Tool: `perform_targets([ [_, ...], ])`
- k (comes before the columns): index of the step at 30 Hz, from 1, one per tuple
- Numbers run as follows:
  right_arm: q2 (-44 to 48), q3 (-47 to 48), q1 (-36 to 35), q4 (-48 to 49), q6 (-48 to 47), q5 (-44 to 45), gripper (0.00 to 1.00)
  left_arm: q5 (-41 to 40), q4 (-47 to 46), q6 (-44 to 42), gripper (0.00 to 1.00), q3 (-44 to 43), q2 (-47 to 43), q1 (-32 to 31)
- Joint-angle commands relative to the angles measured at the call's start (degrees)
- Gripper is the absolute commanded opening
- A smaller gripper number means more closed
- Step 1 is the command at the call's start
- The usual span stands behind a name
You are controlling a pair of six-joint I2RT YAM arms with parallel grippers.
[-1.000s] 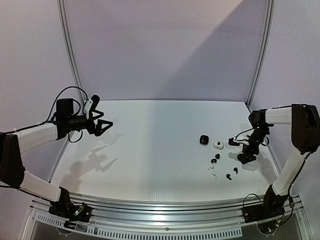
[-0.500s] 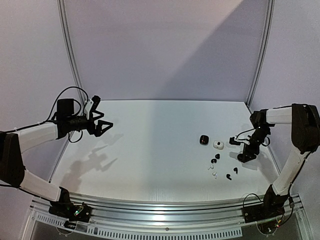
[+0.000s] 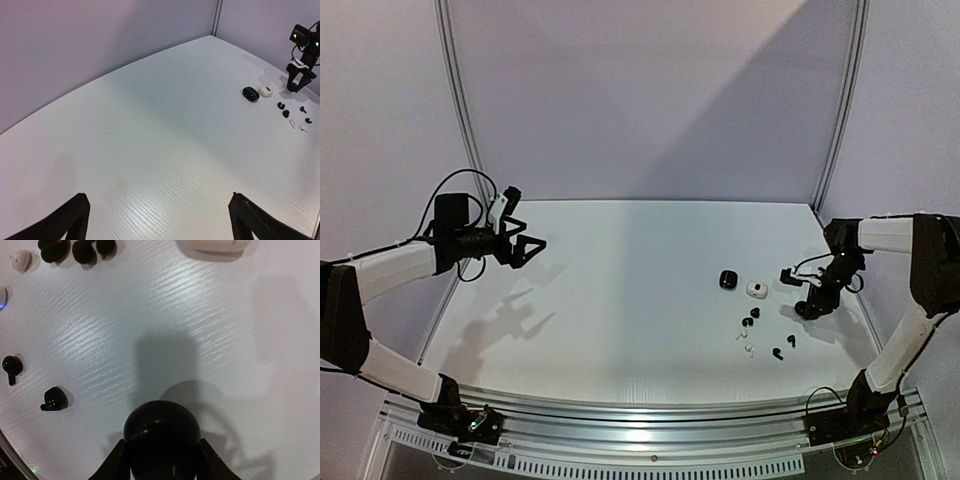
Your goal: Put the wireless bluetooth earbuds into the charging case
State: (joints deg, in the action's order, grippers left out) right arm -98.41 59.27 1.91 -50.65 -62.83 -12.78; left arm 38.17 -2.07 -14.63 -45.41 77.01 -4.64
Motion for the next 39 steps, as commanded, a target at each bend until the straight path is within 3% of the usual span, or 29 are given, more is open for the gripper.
perform_targets([
  [1,11.5,0.2,-1.5,7.2,2.9,-2.8,0.20,-0.4,1.0,6.8,0.99,-3.9,-0.2,-0.8],
  [5,21.3,1.4,-9.7,16.3,8.0,-3.3,0.20,2.9,0.4,16.9,0.99,-7.1,-0.9,-0.9],
  [10,28.6,4.2,-24.9,31.7,13.5,-0.1,0.18,9.3,-1.0,26.3,0.86,-12.3,-1.5,-2.4],
  [14,26.3,8.4,-38.8,41.4,13.9,6.9,0.19,10.4,1.5,27.0,0.81,-18.4,-1.6,-7.6],
  [19,15.7,15.9,-50.9,48.7,11.1,15.4,0.15,10.1,7.3,25.0,0.80,-24.9,-1.4,-15.7],
  [30,-2.0,27.3,-61.9,62.0,18.1,17.1,0.15,2.7,17.4,18.0,0.78,-25.5,-2.0,-25.3],
  [35,-4.8,29.7,-64.2,63.1,19.6,17.1,0.16,2.1,17.9,17.3,0.57,-25.5,-1.9,-26.5],
  [39,-5.0,29.9,-64.4,63.1,21.5,17.4,0.16,2.7,19.0,16.2,0.47,-25.4,-2.0,-26.5],
])
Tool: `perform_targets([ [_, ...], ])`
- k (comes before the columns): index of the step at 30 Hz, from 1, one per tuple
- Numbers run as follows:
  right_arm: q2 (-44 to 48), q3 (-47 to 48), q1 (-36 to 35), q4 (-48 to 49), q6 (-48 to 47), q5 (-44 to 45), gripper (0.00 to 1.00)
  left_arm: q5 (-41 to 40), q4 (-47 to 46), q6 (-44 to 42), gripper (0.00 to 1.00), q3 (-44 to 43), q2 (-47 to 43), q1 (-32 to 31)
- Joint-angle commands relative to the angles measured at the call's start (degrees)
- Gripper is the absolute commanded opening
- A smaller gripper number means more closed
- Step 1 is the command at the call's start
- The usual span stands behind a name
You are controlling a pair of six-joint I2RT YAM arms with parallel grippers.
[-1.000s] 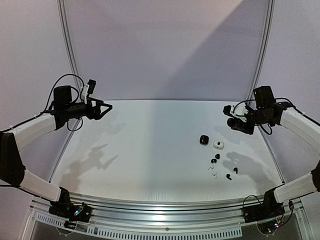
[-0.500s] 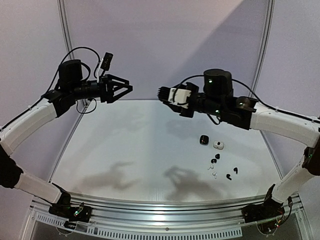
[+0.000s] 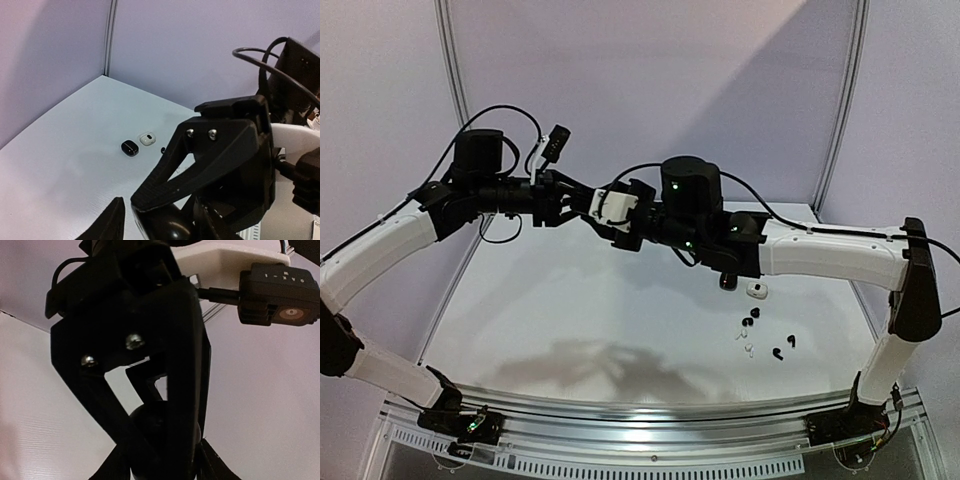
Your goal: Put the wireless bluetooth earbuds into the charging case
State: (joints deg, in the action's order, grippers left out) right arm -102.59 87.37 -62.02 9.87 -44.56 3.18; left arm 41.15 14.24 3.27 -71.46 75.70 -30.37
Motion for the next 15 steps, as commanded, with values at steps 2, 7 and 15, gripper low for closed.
perform_targets([
  [2,-1.0,2.1,-0.4,2.2,2.8,1.5,0.16,-0.1,3.5,-2.2,0.39,0.4,-0.6,-0.7],
  [7,-1.7,3.3,-0.4,1.4,1.4,1.1,0.16,-0.5,4.6,-2.6,0.02,-0.6,0.0,-0.7],
  [15,-2.2,2.5,-0.4,5.8,4.5,6.5,0.64,2.9,5.0,-5.0,0.00,-0.9,-0.4,-0.1],
])
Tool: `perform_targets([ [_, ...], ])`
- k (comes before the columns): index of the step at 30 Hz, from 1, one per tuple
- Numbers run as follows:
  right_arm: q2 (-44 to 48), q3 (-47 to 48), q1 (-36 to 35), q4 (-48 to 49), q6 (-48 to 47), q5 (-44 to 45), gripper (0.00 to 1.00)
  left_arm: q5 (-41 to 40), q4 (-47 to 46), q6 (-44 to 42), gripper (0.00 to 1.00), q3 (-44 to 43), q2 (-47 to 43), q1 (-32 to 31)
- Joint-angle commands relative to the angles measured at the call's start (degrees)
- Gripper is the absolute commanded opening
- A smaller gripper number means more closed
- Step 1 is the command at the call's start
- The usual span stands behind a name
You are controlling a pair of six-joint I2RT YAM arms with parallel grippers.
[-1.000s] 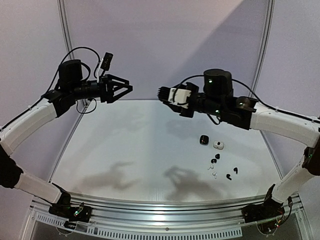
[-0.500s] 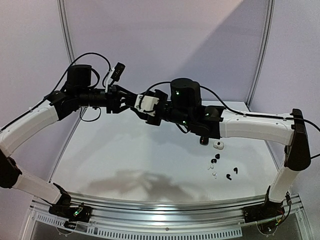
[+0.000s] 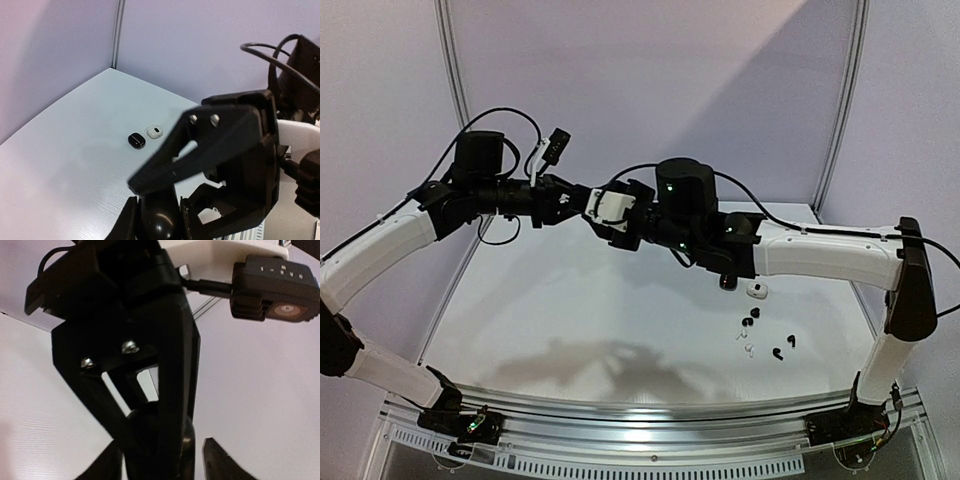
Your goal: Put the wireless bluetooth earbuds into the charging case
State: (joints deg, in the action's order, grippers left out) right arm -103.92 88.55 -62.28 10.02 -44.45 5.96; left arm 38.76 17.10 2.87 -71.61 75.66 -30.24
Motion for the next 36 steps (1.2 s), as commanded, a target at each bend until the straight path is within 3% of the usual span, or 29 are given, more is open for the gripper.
perform_targets([
  [1,-0.5,1.3,-0.1,5.7,6.4,4.8,0.76,6.4,1.8,-5.2,0.00,-0.8,-0.5,0.1],
  [3,0.5,1.5,0.0,3.6,9.0,4.9,0.95,9.2,0.1,-6.7,0.00,-0.5,-0.9,1.3],
  [4,1.1,1.7,0.0,2.3,11.9,4.6,0.98,10.6,-1.2,-7.2,0.00,-0.2,-1.3,2.1],
  [6,3.6,1.6,0.6,-0.6,17.5,1.7,0.99,13.5,-4.5,-7.5,0.00,0.5,-1.9,3.9],
  [9,7.9,1.1,2.6,-7.1,25.1,-11.6,0.99,18.6,-9.3,-7.4,0.00,1.3,-2.1,5.5],
  [14,14.4,-4.1,7.1,-5.8,38.2,-26.8,0.99,23.5,-15.5,-8.9,0.00,4.0,-2.4,5.7],
  [17,16.7,-6.8,8.8,-2.9,44.6,-31.3,0.92,25.3,-21.0,-6.7,0.00,5.5,-2.5,5.6],
  [21,14.2,-3.0,8.8,-7.9,49.2,-34.0,0.73,27.6,-27.8,-1.9,0.00,7.6,-2.5,5.4],
  [27,9.3,0.1,8.9,-7.9,52.3,-37.4,0.72,27.2,-30.3,1.8,0.00,9.9,-4.1,5.2],
  [36,2.5,7.3,8.7,-9.5,54.1,-42.6,0.54,26.2,-30.7,2.8,0.00,12.1,-6.0,5.2],
])
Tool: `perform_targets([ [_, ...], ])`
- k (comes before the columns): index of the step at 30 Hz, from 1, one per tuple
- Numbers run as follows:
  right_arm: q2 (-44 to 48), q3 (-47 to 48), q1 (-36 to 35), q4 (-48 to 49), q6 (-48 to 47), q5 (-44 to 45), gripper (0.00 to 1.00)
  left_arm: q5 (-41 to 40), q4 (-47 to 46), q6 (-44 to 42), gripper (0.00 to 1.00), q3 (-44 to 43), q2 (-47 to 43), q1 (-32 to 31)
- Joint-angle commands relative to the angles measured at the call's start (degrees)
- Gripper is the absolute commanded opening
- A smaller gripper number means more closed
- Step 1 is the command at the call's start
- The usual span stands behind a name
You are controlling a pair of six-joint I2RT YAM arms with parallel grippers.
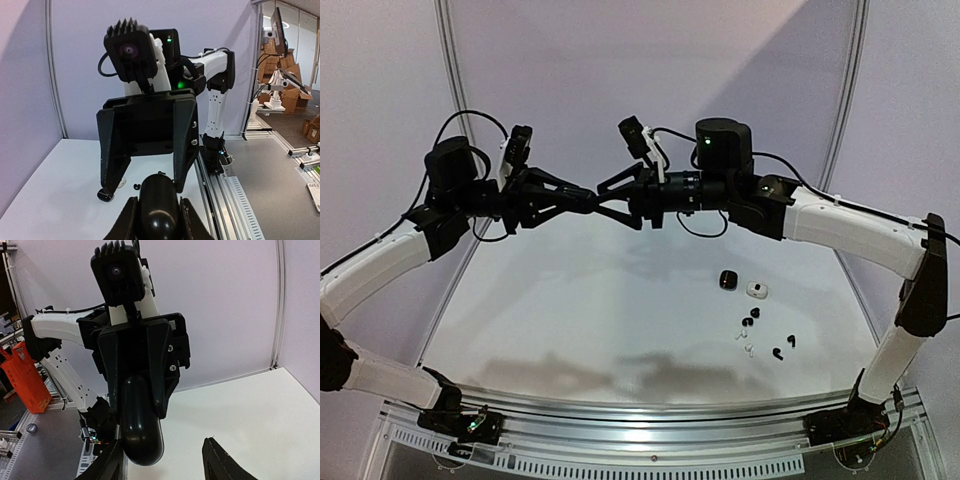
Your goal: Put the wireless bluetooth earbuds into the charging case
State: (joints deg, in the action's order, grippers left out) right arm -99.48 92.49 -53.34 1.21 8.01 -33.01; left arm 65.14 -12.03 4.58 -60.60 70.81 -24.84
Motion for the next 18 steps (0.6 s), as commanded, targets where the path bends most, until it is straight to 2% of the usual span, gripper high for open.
perform_targets([
  [1,-2.2,3.7,-0.4,-0.5,1.6,-4.1,0.53,-0.3,-1.5,1.0,0.00,1.1,-1.2,-0.2],
  [6,-3.9,6.3,-1.3,-4.8,-0.7,-4.2,0.45,-0.3,-1.3,1.1,0.00,1.2,-1.5,-0.3],
  [12,-4.7,7.7,-1.5,-8.8,-2.4,-4.4,0.40,-0.2,-1.5,1.3,0.00,1.3,-1.4,-0.2],
  [14,-4.5,7.8,-1.6,-8.7,-2.6,-4.4,0.31,-0.3,-1.5,1.3,0.00,1.3,-1.3,-0.2],
  [18,-4.5,8.5,-1.6,-8.6,-2.5,-4.5,0.04,-0.4,-1.4,1.2,0.00,1.3,-1.2,-0.3],
])
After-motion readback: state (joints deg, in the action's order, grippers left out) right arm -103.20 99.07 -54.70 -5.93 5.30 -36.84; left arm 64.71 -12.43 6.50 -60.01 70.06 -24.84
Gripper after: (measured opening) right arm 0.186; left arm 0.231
